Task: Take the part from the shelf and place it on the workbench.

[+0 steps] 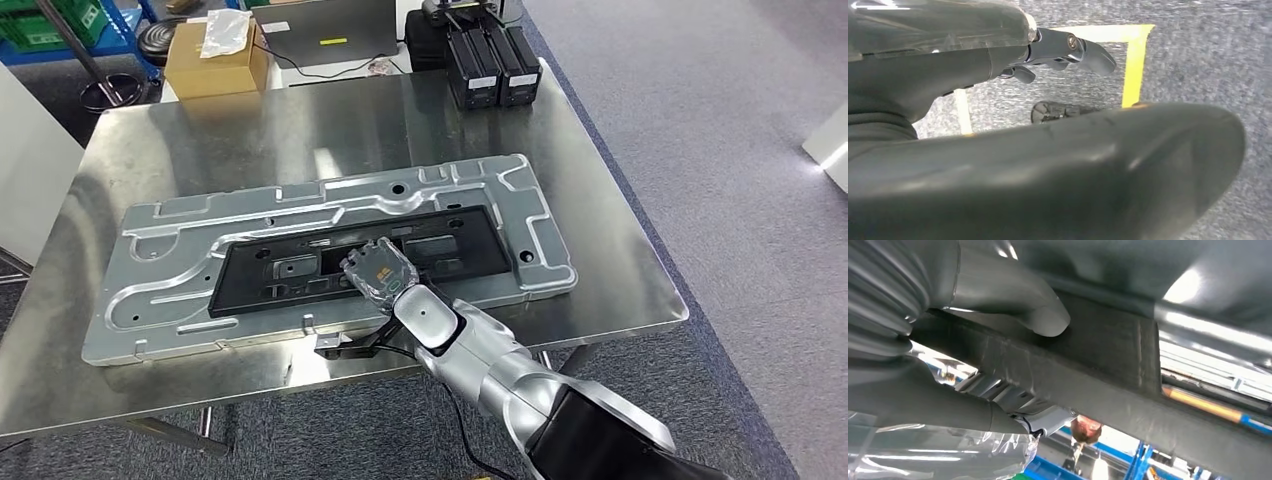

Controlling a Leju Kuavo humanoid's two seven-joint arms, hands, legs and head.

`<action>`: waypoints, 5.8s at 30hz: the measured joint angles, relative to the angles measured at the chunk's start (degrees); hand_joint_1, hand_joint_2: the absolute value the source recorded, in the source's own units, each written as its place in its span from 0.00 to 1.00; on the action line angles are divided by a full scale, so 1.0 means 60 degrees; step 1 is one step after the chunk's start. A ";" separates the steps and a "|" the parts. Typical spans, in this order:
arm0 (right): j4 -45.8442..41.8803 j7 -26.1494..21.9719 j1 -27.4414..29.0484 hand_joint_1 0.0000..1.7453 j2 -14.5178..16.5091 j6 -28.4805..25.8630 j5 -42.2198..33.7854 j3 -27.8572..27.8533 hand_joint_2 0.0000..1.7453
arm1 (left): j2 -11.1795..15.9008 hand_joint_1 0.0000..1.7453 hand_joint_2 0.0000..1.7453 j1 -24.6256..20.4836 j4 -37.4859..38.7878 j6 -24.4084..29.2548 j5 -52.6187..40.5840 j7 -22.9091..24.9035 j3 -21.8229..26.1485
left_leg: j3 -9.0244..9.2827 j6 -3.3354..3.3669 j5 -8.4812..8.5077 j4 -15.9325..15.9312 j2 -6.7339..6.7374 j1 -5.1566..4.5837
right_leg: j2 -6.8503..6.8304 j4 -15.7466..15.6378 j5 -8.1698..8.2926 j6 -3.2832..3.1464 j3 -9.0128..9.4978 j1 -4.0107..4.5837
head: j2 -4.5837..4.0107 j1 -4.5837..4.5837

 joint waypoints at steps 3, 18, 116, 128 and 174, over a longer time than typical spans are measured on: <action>0.0028 -0.0233 0.0051 0.23 0.0009 -0.0099 -0.0266 -0.0095 0.25 | 0.0035 0.00 0.75 0.0018 -0.0001 -0.0054 -0.0036 -0.0239 -0.0012 | 0.0693 0.0146 0.0403 -0.1370 -0.0005 -0.0063 | 0.0042 0.0045 -0.0043 0.0096 0.0006 0.0038 | 0.0000 0.0003; 0.0008 -0.2069 0.0240 0.00 0.0028 -0.0279 -0.2255 -0.1185 0.00 | 0.0051 0.00 0.00 0.0050 -0.0001 -0.0056 -0.0222 -0.0367 -0.0198 | 0.0790 0.0312 0.0418 -0.1474 0.0010 -0.0028 | -0.0073 0.0216 -0.0070 0.0408 -0.0041 -0.0085 | 0.0000 0.0018; 0.1008 -0.0876 0.7755 0.00 -0.2347 0.5535 -0.4708 -1.2039 0.00 | -0.0302 0.00 0.00 0.0105 -0.0037 -0.0968 -0.1435 -0.1274 -0.0535 | 0.0208 0.0087 -0.0200 -0.0535 0.0187 0.0000 | -0.0096 0.0076 -0.0729 0.0283 0.0731 -0.0308 | 0.0000 0.0059; 0.1198 -0.0266 0.7737 0.00 -0.2372 0.5966 -0.4408 -1.2105 0.00 | -0.0345 0.00 0.00 -0.0135 0.0016 -0.0989 -0.1614 -0.1299 -0.0681 | 0.2481 0.0705 -0.0772 -0.1945 -0.0312 -0.0274 | 0.0399 -0.0019 0.0628 0.0453 -0.0475 -0.0125 | 0.0000 0.0055; 0.1343 -0.0093 0.7767 0.00 -0.2532 0.6035 -0.4534 -1.2627 0.00 | -0.0520 0.00 0.00 -0.0220 0.0102 -0.1074 -0.1949 -0.1233 -0.1021 | 0.0553 0.0704 0.0542 -0.1407 0.0369 -0.0308 | -0.0292 -0.0177 -0.1040 0.0564 0.1554 -0.0092 | 0.0000 0.0052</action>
